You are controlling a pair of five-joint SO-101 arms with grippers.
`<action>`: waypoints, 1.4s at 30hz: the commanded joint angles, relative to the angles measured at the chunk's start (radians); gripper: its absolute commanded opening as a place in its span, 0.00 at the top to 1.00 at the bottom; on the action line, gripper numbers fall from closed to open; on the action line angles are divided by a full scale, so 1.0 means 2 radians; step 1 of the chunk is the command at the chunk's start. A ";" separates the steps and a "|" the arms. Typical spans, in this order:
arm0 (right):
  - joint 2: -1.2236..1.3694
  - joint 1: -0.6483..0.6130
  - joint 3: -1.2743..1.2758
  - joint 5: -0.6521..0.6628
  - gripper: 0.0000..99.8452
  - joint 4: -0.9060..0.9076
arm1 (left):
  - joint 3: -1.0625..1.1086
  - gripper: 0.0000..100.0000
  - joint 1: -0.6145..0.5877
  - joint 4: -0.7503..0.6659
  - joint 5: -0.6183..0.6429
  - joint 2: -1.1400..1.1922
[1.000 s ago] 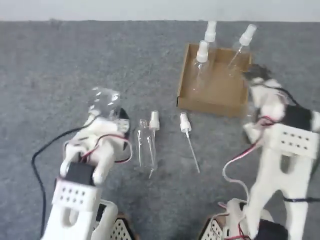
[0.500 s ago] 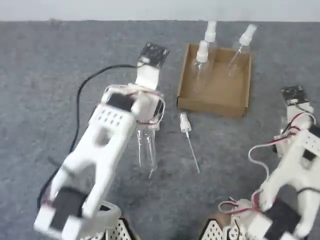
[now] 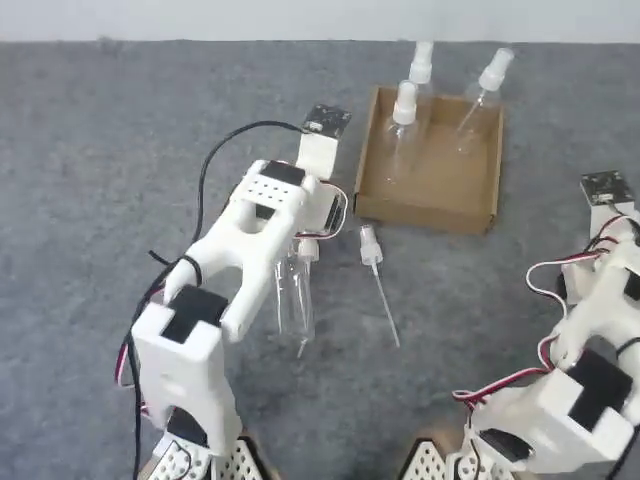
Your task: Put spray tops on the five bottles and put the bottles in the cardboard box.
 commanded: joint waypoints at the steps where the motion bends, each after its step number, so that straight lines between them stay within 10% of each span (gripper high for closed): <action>1: -0.006 0.005 -0.028 -0.005 0.98 -0.011 | -0.048 0.88 -0.002 0.056 0.016 -0.021; 42: -0.006 0.007 -0.015 -0.004 0.98 -0.013 | -0.017 0.89 0.044 0.035 0.025 0.026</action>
